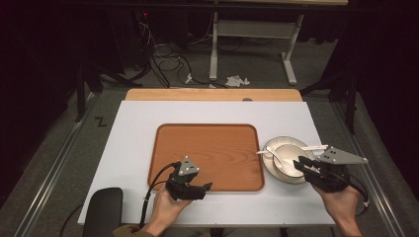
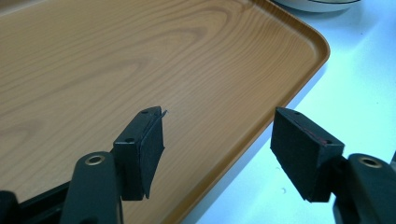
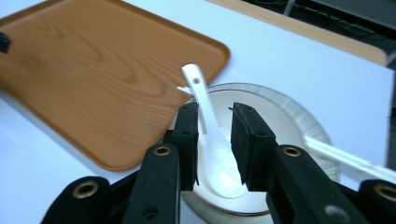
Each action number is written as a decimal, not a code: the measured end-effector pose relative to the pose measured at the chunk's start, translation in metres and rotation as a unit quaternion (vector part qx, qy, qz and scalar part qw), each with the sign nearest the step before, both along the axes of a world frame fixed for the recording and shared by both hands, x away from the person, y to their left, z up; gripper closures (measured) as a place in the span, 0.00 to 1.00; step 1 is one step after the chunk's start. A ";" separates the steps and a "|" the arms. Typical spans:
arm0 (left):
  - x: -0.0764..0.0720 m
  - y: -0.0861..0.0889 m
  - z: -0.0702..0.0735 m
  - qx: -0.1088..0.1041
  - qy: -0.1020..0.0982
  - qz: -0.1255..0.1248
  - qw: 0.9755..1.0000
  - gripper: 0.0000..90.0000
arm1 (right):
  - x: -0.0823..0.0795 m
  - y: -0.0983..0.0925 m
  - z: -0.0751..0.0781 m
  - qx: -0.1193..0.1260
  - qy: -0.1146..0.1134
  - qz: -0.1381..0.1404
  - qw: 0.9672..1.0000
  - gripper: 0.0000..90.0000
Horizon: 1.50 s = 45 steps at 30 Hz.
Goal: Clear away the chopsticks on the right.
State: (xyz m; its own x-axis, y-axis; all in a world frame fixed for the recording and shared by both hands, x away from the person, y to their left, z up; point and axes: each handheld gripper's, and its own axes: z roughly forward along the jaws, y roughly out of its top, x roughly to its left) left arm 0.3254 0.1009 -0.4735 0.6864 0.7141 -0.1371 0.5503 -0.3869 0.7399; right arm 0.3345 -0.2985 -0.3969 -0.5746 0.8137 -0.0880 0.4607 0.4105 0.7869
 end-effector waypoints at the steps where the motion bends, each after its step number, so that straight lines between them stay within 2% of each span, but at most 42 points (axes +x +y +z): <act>1: -0.001 0.000 0.000 0.000 -0.001 0.001 1.000 0.38 | 0.002 -0.003 0.002 -0.001 0.000 -0.002 1.000 0.81; 8: -0.007 0.004 0.000 0.000 -0.001 0.011 1.000 0.39 | 0.018 -0.018 0.010 -0.021 -0.004 -0.013 1.000 0.83; 9: -0.010 0.007 0.000 0.000 -0.002 0.017 1.000 0.39 | 0.025 -0.022 0.011 -0.032 -0.003 -0.013 0.999 0.83; 10: -0.010 0.007 0.000 0.000 -0.002 0.017 1.000 0.39 | 0.025 -0.022 0.011 -0.032 -0.003 -0.013 0.999 0.83; 11: -0.012 0.009 0.000 -0.001 -0.004 0.025 1.000 0.39 | 0.033 -0.027 0.012 -0.044 -0.002 -0.010 0.999 0.84; 14: -0.014 0.012 0.000 -0.002 -0.004 0.032 0.999 0.39 | 0.042 -0.031 0.012 -0.051 0.000 -0.013 0.999 0.84; 15: -0.017 0.014 0.000 0.000 -0.003 0.039 0.999 0.39 | 0.051 -0.036 0.012 -0.057 0.008 -0.016 0.998 0.84; 17: -0.018 0.015 0.000 -0.002 -0.003 0.043 0.999 0.39 | 0.056 -0.038 0.011 -0.063 0.010 -0.013 0.998 0.84; 19: -0.021 0.018 0.000 0.001 -0.003 0.052 0.999 0.39 | 0.072 -0.044 0.007 -0.074 0.030 -0.015 0.997 0.85; 22: -0.025 0.021 -0.001 0.002 -0.003 0.060 0.998 0.39 | 0.080 -0.047 0.004 -0.079 0.041 -0.016 0.996 0.85; 23: -0.026 0.021 -0.001 0.002 -0.002 0.063 0.998 0.39 | 0.089 -0.049 -0.001 -0.084 0.052 -0.014 0.995 0.85; 26: -0.028 0.024 -0.001 0.002 -0.001 0.070 0.998 0.39 | 0.100 -0.052 -0.008 -0.095 0.068 -0.015 0.993 0.85; 27: -0.030 0.026 -0.002 0.003 -0.001 0.075 0.997 0.39 | 0.106 -0.054 -0.013 -0.102 0.080 -0.017 0.991 0.85; 28: -0.030 0.026 -0.002 0.003 -0.001 0.075 0.997 0.39 | 0.106 -0.054 -0.013 -0.102 0.080 -0.017 0.991 0.85; 29: -0.030 0.027 -0.002 0.003 0.000 0.078 0.997 0.39 | 0.114 -0.056 -0.019 -0.114 0.092 -0.014 0.989 0.85; 30: -0.031 0.027 -0.002 0.003 0.000 0.081 0.997 0.39 | 0.114 -0.056 -0.019 -0.114 0.092 -0.014 0.989 0.85; 32: -0.033 0.029 -0.002 0.003 0.000 0.086 0.996 0.39 | 0.120 -0.058 -0.024 -0.124 0.104 -0.013 0.987 0.85; 34: -0.034 0.030 -0.002 0.004 0.000 0.089 0.996 0.39 | 0.125 -0.059 -0.028 -0.125 0.110 -0.016 0.986 0.85; 35: -0.035 0.031 -0.002 0.004 0.001 0.092 0.996 0.39 | 0.130 -0.062 -0.032 -0.127 0.122 -0.014 0.984 0.85; 37: -0.035 0.031 -0.003 0.004 0.001 0.096 0.995 0.39 | 0.133 -0.064 -0.035 -0.132 0.126 -0.015 0.983 0.84; 45: -0.036 0.032 -0.003 0.005 0.003 0.096 0.995 0.39 | 0.141 -0.066 -0.042 -0.134 0.137 -0.020 0.981 0.82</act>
State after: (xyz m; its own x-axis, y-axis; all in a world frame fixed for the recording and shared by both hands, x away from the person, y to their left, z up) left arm 0.2893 0.1325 -0.4766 0.5359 0.8337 -0.1331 0.6192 -0.2809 0.7333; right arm 0.4759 -0.3648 -0.4387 -0.5743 0.8049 -0.1495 0.6601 0.5632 0.4971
